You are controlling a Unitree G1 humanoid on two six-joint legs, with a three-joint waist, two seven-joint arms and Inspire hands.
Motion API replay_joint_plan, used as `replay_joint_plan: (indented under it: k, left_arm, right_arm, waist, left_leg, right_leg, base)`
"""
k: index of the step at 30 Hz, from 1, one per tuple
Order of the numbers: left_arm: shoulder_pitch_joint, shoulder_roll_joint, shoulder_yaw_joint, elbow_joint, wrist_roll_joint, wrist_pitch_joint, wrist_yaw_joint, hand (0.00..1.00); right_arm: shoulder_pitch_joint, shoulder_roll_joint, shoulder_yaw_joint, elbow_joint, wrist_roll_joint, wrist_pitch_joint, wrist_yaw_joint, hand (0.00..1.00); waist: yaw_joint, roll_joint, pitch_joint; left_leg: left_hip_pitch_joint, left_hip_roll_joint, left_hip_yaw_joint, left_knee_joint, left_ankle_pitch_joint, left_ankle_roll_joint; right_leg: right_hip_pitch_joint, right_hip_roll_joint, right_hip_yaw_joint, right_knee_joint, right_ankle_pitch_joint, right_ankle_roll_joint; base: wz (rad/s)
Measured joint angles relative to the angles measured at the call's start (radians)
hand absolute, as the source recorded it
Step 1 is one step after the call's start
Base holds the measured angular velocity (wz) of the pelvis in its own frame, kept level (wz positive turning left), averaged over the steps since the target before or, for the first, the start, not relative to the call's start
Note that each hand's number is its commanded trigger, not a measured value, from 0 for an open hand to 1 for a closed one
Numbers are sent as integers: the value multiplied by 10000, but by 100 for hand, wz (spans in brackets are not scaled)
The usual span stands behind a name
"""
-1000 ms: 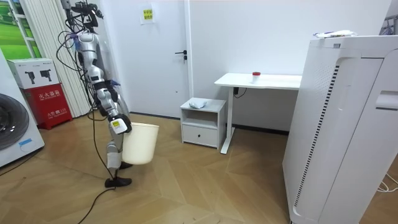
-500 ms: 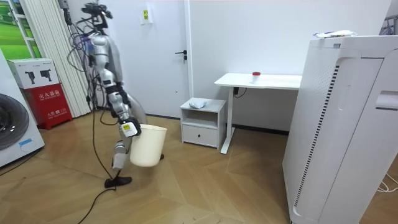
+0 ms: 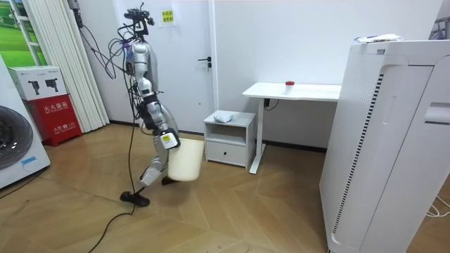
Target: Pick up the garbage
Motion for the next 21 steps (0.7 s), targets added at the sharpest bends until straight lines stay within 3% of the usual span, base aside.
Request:
replay_joint_plan:
  k: [1, 3, 5, 6, 7, 8, 9, 10, 16, 21]
  left_arm:
    - [-19, 5, -100, -6, -19, -42, 112, 0]
    - [-18, 22, -207, -73, -63, -143, 180, 0]
    - [-88, 118, -648, -79, -306, -362, 302, 0]
    - [-114, 131, -740, -80, -422, -381, 311, 0]
    - [-126, 149, -921, -68, -429, -411, 324, 0]
    - [-160, 134, -1019, -70, -437, -437, 323, 0]
    - [-157, 144, -1036, -75, -436, -485, 325, 0]
    - [-201, 121, -1098, -92, -474, -554, 340, 0]
    - [-202, 114, -1082, -239, -560, -858, 376, 0]
    - [-1081, 110, -875, -466, -22, -983, 814, 0]
  right_arm:
    - [-34, -1, 11, -122, 82, -44, -16, 100]
    - [-41, -5, 12, -334, 218, -83, -42, 100]
    - [-68, -5, 65, -385, 307, -102, -47, 100]
    - [-70, -4, 96, -372, 342, -118, -51, 100]
    - [-88, -4, 109, -306, 383, -200, -52, 100]
    - [-92, 0, 117, -175, 431, -309, -76, 100]
    - [-89, 19, 118, -113, 428, -357, -84, 100]
    - [-110, 22, 128, 82, 421, -434, -102, 100]
    - [-360, -91, 219, 519, 392, -814, -9, 100]
    - [-944, -115, 219, 830, -31, -951, -11, 100]
  waist:
    - [-6, 85, 38]
    - [-28, 187, 37]
    - [-70, 226, 52]
    - [-90, 221, 42]
    - [-153, 205, 44]
    - [-280, 254, 33]
    - [-362, 258, 27]
    - [-383, 320, 19]
    - [-356, 531, 99]
    - [-399, 587, 89]
  left_leg:
    - [219, 111, 5, -208, 2, -6]
    - [487, 302, -3, -516, 6, -47]
    - [897, 481, -94, -982, 51, -150]
    - [986, 487, -140, -1128, 77, -193]
    - [1196, 493, -239, -1333, 103, -241]
    - [1390, 531, -451, -1453, 74, -328]
    - [1477, 543, -530, -1485, 44, -385]
    - [1621, 666, -552, -1574, -13, -501]
    - [1752, 886, -546, -1935, 73, -719]
    - [1185, 903, -539, -1761, 74, -721]
  right_leg:
    - [-565, 7, -164, 238, -299, -53]
    - [-1309, 107, -308, -323, -750, -63]
    - [-1629, 377, -322, -2803, -841, -66]
    - [-1598, 449, -311, -3583, -784, -53]
    - [-1434, 637, -253, -5169, -480, -68]
    - [-1214, 850, -219, -6088, 332, -55]
    - [-1057, 949, -181, -6347, 786, -122]
    - [-852, 1156, -161, -6595, 1048, 5]
    - [-672, 1482, -152, -7098, 1074, -132]
    - [-1170, 1487, -156, -7047, 1075, -149]
  base:
    - [-14]
    - [-10]
    - [-2]
    - [14]
    - [31]
    - [40]
    - [35]
    - [8]
    - [-6]
    - [0]
